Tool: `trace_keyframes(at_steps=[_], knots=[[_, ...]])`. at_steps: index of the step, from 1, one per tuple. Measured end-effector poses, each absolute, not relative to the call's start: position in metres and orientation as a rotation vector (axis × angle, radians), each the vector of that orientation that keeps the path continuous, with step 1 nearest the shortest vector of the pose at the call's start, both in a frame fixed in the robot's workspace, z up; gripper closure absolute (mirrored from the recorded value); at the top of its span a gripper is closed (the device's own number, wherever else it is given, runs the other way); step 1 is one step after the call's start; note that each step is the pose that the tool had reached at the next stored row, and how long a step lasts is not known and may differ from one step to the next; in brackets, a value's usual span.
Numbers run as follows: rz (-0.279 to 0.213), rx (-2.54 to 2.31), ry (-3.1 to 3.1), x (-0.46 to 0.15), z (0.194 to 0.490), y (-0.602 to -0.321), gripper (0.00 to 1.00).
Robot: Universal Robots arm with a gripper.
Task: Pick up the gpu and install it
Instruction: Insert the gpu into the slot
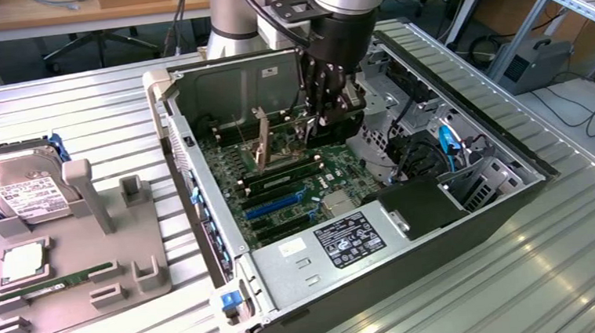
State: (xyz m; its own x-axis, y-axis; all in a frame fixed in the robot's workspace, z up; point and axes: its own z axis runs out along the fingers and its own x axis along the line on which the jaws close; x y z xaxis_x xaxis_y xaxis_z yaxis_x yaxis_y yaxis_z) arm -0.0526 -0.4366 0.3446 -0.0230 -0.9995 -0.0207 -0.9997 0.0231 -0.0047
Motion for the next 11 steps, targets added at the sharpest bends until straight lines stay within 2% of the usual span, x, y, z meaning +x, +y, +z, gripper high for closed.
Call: trace_keyframes(at_steps=[11], knots=[[0.017,-2.183,2.234,-0.0526,0.3446,-0.4410,0.73]])
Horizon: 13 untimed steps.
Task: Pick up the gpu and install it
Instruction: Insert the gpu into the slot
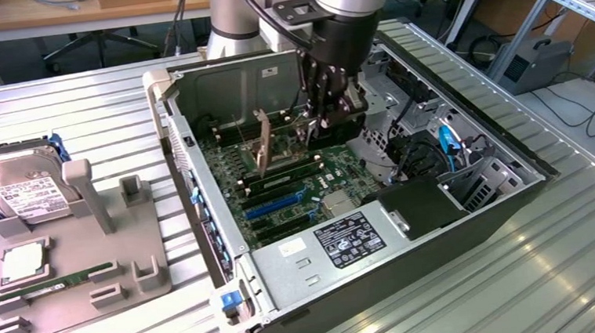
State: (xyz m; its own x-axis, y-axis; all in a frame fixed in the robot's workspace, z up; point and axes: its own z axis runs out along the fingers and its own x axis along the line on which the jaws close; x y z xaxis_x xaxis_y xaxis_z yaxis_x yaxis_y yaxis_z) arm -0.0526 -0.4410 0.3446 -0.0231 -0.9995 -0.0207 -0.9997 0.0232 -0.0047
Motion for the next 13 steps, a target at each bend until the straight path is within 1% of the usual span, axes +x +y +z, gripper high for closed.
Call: trace_keyframes(at_steps=[13], knots=[[0.017,-2.183,2.234,-0.0526,0.3445,-0.4454,0.73]])
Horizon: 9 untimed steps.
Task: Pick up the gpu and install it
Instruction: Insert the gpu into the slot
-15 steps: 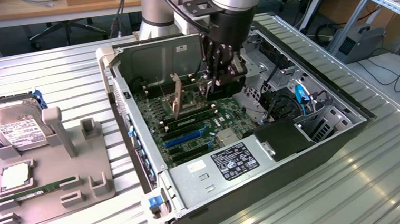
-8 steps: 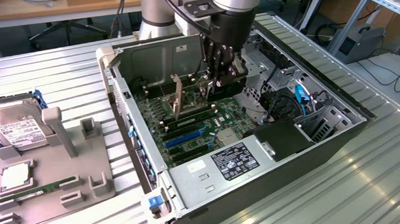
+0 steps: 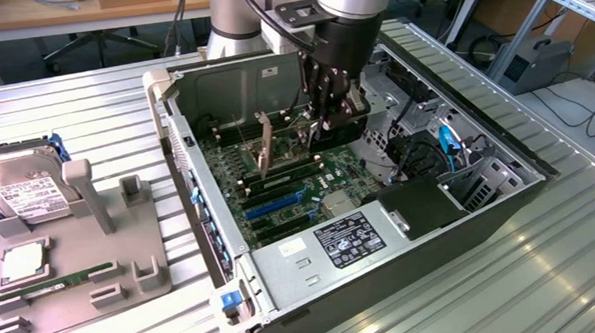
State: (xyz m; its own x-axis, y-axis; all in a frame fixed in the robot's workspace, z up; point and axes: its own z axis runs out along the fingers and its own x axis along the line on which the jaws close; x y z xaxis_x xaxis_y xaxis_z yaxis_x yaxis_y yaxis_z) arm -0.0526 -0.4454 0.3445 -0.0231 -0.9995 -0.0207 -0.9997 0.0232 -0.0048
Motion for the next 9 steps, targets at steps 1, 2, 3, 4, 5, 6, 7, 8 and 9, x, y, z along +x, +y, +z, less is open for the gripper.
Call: trace_keyframes(at_steps=[1,2,3,4,5,6,7,8,9], knots=[[0.017,-2.183,2.234,-0.0526,0.3446,-0.4457,0.73],[0.017,-2.183,2.234,-0.0526,0.3446,-0.4461,0.73],[0.017,-2.183,2.234,-0.0526,0.3446,-0.4464,0.73],[0.017,-2.183,2.234,-0.0526,0.3446,-0.4467,0.73],[0.017,-2.183,2.234,-0.0526,0.3446,-0.4471,0.73],[0.017,-2.183,2.234,-0.0526,0.3446,-0.4474,0.73],[0.017,-2.183,2.234,-0.0526,0.3446,-0.4478,0.73],[0.017,-2.183,2.234,-0.0526,0.3446,-0.4481,0.73],[0.017,-2.183,2.234,-0.0526,0.3446,-0.4485,0.73]])
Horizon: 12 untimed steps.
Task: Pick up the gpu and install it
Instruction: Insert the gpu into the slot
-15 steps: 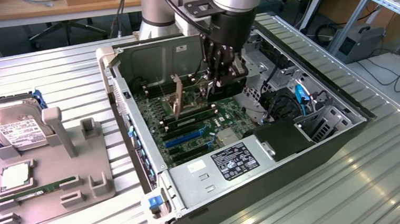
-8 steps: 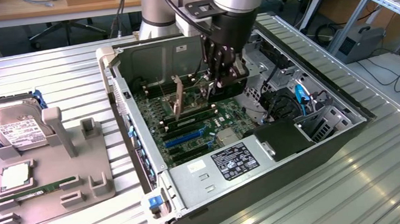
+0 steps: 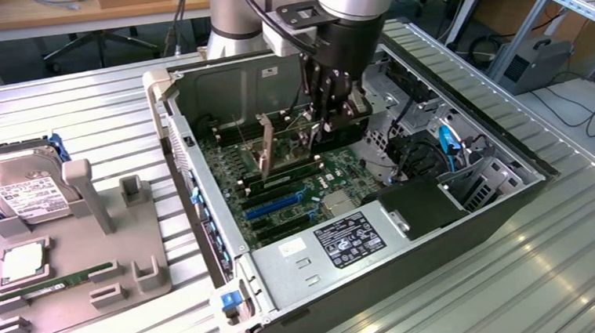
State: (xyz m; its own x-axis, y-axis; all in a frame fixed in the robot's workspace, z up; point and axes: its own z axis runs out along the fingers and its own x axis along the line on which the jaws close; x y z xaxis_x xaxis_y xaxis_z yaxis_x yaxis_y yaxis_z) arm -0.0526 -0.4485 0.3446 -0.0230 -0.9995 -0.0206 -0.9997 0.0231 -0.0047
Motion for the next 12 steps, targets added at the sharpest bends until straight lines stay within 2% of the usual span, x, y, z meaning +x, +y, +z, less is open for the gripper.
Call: trace_keyframes(at_steps=[12], knots=[[0.017,-2.183,2.234,-0.0526,0.3445,-0.4536,0.73]])
